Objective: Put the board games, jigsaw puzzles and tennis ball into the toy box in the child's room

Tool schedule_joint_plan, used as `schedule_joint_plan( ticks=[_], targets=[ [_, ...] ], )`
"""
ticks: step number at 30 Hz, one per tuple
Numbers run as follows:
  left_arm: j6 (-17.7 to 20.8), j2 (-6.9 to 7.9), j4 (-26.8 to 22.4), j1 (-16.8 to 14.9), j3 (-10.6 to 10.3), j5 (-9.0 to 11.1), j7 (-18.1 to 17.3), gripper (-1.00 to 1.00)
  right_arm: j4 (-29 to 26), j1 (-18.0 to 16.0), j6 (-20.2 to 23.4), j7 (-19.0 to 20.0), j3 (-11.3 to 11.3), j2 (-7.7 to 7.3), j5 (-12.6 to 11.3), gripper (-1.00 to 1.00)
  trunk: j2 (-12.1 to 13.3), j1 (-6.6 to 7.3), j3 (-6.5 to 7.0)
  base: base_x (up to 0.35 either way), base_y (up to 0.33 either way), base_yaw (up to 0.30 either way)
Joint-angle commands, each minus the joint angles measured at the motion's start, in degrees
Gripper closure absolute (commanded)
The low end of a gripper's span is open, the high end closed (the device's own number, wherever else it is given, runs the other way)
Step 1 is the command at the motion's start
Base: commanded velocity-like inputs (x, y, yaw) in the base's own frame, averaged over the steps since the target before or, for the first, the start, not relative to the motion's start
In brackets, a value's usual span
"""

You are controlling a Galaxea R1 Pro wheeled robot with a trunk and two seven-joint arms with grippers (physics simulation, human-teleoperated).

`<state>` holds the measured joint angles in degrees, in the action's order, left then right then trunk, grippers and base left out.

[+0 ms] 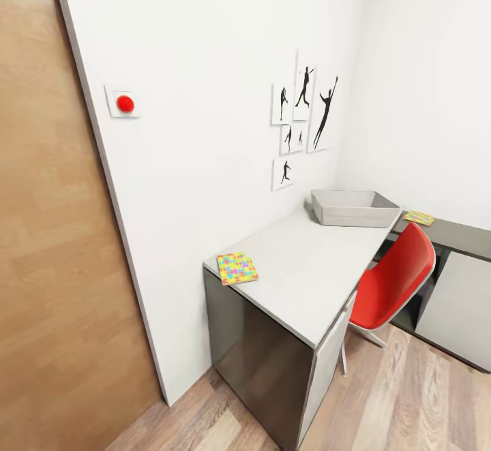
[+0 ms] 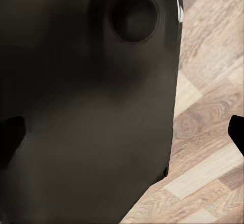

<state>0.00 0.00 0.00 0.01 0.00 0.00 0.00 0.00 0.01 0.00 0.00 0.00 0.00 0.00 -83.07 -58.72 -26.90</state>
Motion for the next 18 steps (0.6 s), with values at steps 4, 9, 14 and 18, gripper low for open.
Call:
schedule_joint_plan(
  ticks=[4, 9, 14, 18],
  targets=[
    [-0.1, 0.98, -1.0, 1.0, -0.1, -0.1, 0.0, -1.0, -1.0, -1.0, 0.1, 0.0, 0.1, 0.68, -0.1, -1.0, 0.0, 0.0, -0.03, 0.0, 0.0, 0.0],
    [-0.1, 1.34, -1.0, 1.1, -0.1, -0.1, 0.0, -1.0, -1.1, -1.8, 0.1, 0.0, 0.1, 0.68, -0.1, -1.0, 0.0, 0.0, -0.03, 0.0, 0.0, 0.0],
    [-0.1, 1.34, -1.0, 1.1, -0.1, -0.1, 0.0, -1.0, -1.1, -1.8, 0.1, 0.0, 0.1, 0.68, -0.1, -1.0, 0.0, 0.0, -0.03, 0.0, 0.0, 0.0],
    [-0.1, 1.34, -1.0, 1.1, -0.1, -0.1, 0.0, -1.0, -1.1, -1.8, 0.1, 0.0, 0.1, 0.68, -0.1, -1.0, 0.0, 0.0, -0.03, 0.0, 0.0, 0.0]
  ],
)
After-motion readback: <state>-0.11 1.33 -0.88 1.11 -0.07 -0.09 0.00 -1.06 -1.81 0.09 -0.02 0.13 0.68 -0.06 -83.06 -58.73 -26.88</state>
